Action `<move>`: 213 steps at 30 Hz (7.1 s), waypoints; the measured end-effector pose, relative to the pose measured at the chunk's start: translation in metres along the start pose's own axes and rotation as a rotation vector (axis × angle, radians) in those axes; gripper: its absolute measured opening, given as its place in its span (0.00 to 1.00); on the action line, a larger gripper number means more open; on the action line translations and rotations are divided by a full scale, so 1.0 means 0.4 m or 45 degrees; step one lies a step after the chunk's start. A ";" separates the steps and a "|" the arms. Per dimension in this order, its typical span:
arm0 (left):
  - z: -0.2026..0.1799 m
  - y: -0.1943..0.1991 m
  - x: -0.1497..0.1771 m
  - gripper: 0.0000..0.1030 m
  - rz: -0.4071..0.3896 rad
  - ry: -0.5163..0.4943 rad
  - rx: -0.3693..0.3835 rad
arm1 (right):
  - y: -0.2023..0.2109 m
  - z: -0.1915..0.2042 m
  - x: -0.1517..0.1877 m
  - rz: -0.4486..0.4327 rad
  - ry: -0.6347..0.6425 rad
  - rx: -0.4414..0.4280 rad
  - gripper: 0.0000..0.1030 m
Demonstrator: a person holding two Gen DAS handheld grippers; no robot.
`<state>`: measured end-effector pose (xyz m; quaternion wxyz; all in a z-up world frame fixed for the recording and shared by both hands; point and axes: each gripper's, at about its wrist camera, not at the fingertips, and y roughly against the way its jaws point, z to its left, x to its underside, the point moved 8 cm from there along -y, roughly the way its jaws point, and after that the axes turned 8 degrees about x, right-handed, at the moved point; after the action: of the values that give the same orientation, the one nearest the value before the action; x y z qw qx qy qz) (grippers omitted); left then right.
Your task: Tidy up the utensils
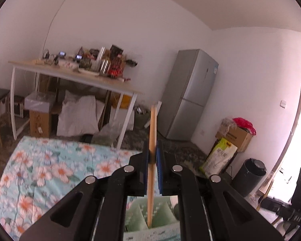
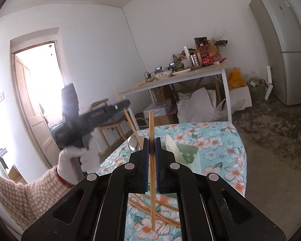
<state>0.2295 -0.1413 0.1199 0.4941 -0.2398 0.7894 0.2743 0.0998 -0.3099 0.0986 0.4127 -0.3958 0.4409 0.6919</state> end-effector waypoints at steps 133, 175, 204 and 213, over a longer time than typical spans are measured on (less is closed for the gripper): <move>-0.247 -0.007 0.696 0.07 0.746 -1.131 -0.080 | -0.011 -0.173 0.329 0.300 -0.379 0.216 0.39; -0.306 0.009 0.764 0.19 0.784 -1.343 -0.022 | -0.003 -0.207 0.364 0.328 -0.458 0.223 0.42; -0.392 -0.180 0.809 0.09 0.805 -1.578 0.105 | 0.020 -0.301 0.452 0.365 -0.673 0.171 0.45; -0.434 -0.023 0.846 0.13 0.871 -1.500 0.145 | 0.034 -0.279 0.433 0.348 -0.648 0.155 0.45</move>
<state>-0.0113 -0.3007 -0.1278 0.7386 0.2389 0.4335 0.4577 0.0477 -0.3797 -0.0888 0.4359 -0.1210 0.4133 0.7902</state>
